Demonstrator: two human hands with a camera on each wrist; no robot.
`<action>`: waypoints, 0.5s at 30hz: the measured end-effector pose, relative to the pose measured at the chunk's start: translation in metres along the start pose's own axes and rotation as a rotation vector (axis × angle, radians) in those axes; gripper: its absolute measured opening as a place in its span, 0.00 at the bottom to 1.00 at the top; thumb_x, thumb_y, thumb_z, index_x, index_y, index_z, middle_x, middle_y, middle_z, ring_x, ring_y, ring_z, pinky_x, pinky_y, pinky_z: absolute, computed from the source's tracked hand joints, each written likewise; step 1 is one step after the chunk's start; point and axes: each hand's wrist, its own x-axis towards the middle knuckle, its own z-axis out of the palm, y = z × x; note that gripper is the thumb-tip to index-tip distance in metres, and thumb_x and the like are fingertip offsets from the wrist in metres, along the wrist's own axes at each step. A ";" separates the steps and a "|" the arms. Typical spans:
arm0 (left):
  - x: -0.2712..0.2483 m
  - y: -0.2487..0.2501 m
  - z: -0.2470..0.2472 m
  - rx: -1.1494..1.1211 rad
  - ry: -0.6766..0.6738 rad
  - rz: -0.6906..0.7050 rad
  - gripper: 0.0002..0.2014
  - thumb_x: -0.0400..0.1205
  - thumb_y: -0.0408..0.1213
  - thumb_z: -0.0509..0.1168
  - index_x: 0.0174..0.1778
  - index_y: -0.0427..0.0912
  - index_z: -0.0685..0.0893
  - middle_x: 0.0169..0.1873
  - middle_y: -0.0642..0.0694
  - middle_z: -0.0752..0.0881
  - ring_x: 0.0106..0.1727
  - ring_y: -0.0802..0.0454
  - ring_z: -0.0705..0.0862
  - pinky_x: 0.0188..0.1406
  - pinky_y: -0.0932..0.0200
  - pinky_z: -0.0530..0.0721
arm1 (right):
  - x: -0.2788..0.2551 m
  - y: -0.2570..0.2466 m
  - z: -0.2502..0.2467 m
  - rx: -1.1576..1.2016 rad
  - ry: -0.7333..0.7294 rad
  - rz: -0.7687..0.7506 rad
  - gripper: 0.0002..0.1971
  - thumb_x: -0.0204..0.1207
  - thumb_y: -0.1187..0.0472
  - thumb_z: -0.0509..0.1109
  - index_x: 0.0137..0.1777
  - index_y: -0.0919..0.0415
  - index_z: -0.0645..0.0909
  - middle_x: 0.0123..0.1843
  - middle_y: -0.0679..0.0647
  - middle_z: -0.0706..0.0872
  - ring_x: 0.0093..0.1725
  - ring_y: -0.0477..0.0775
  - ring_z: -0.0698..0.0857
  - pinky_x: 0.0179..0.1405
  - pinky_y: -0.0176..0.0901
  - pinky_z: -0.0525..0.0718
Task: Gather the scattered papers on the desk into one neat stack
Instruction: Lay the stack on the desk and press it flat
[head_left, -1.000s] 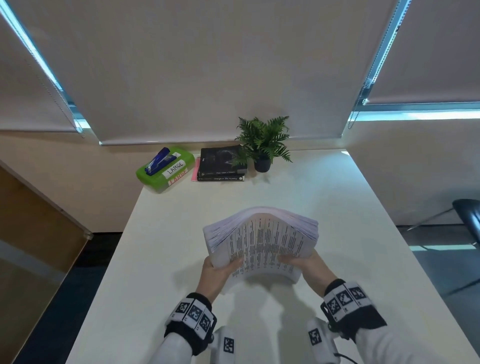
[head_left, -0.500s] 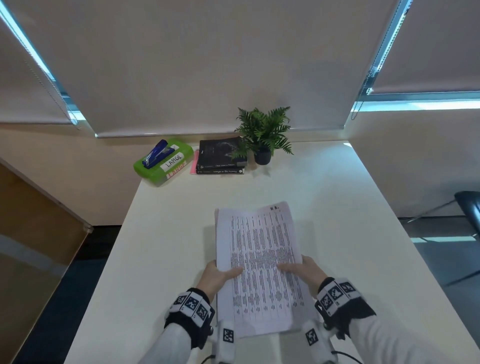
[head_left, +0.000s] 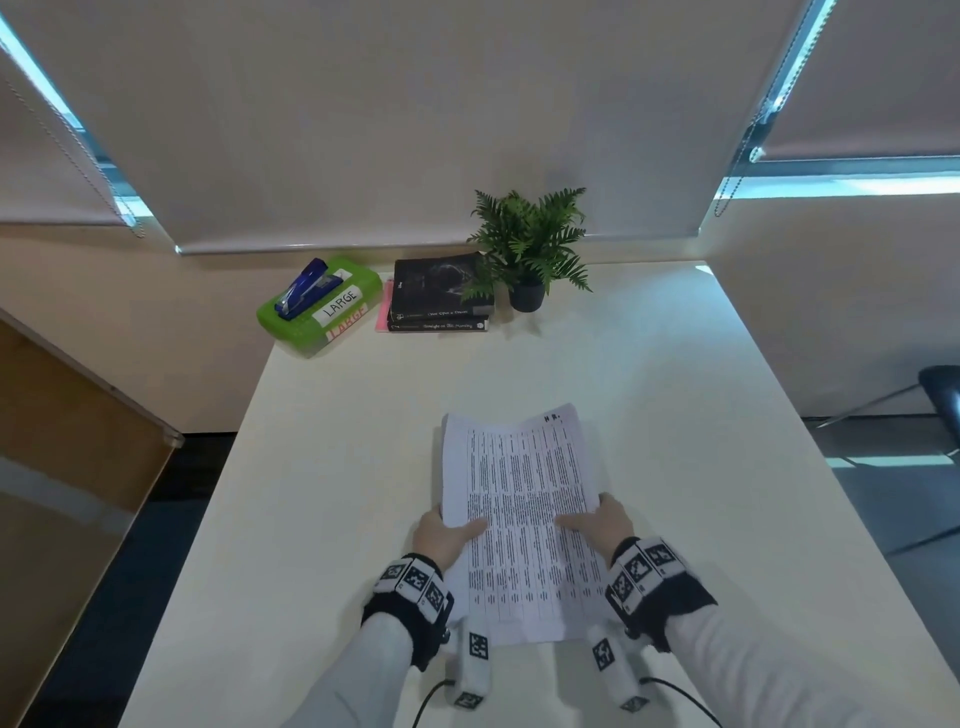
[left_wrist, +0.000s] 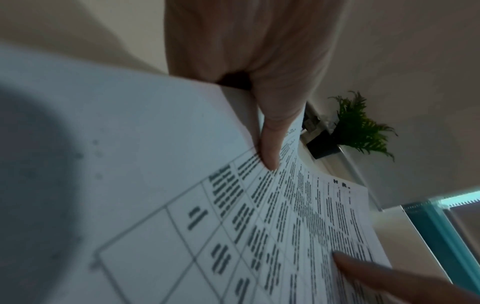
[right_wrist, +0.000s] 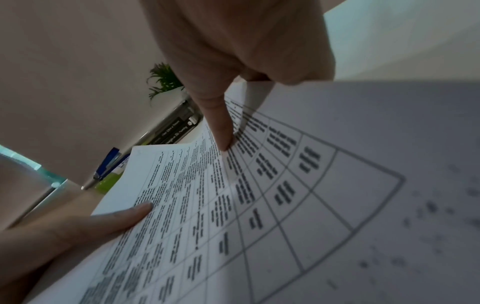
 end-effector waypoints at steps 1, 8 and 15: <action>-0.002 0.002 0.001 0.076 0.043 0.020 0.27 0.74 0.41 0.74 0.67 0.36 0.76 0.61 0.41 0.84 0.57 0.46 0.83 0.58 0.57 0.78 | 0.000 -0.002 -0.001 -0.023 0.021 -0.017 0.38 0.74 0.60 0.73 0.79 0.66 0.56 0.65 0.64 0.77 0.61 0.62 0.80 0.59 0.50 0.78; -0.016 0.012 0.008 0.545 0.240 0.084 0.27 0.83 0.32 0.58 0.77 0.34 0.59 0.70 0.34 0.65 0.68 0.41 0.71 0.64 0.57 0.73 | -0.001 -0.004 -0.002 -0.284 0.060 -0.071 0.23 0.80 0.69 0.56 0.74 0.67 0.59 0.68 0.67 0.74 0.59 0.64 0.79 0.54 0.49 0.78; -0.013 0.014 0.004 0.706 0.233 0.079 0.23 0.82 0.34 0.59 0.74 0.36 0.64 0.68 0.37 0.70 0.69 0.42 0.72 0.66 0.54 0.73 | -0.001 -0.013 0.000 -0.534 0.069 -0.071 0.17 0.80 0.66 0.57 0.68 0.66 0.62 0.67 0.64 0.73 0.63 0.65 0.79 0.59 0.50 0.78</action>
